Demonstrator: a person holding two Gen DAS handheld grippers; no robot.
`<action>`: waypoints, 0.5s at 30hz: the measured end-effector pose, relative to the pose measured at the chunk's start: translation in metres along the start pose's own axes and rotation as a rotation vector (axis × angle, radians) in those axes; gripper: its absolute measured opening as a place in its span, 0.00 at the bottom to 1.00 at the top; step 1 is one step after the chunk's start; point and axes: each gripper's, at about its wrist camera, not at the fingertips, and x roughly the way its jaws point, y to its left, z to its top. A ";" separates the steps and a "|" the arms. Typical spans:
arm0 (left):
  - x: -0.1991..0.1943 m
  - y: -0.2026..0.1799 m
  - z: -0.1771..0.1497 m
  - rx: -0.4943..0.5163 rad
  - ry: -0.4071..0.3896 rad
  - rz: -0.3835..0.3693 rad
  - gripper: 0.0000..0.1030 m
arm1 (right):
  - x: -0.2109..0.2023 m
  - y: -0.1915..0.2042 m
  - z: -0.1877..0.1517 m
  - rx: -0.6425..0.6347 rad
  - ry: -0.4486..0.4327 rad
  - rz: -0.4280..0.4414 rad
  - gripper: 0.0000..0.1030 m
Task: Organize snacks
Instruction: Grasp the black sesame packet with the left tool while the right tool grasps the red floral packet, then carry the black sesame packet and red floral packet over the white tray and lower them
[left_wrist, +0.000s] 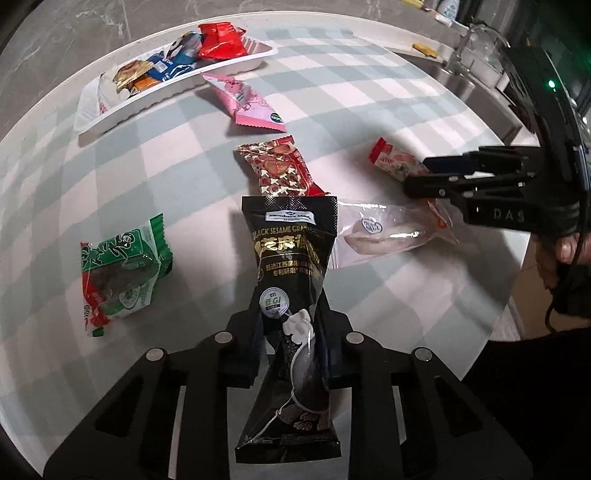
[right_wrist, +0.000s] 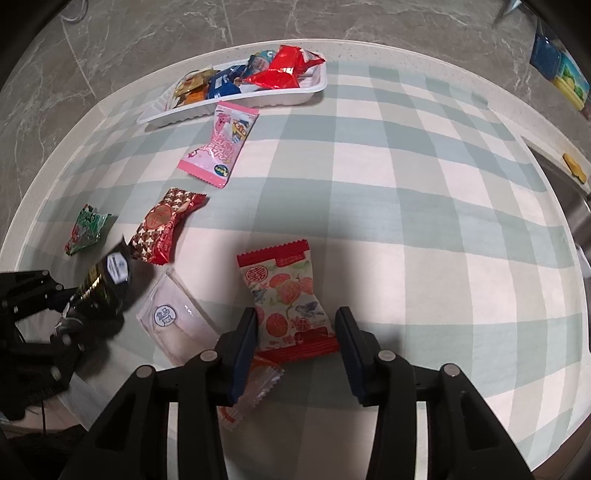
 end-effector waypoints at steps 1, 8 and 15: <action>-0.001 0.000 0.000 0.006 0.002 -0.002 0.20 | 0.000 -0.001 0.000 -0.003 -0.002 0.008 0.43; -0.012 0.012 0.000 -0.068 -0.025 -0.058 0.19 | -0.010 -0.024 0.001 0.091 -0.024 0.129 0.41; -0.029 0.024 0.012 -0.114 -0.068 -0.087 0.19 | -0.019 -0.035 0.009 0.145 -0.043 0.179 0.41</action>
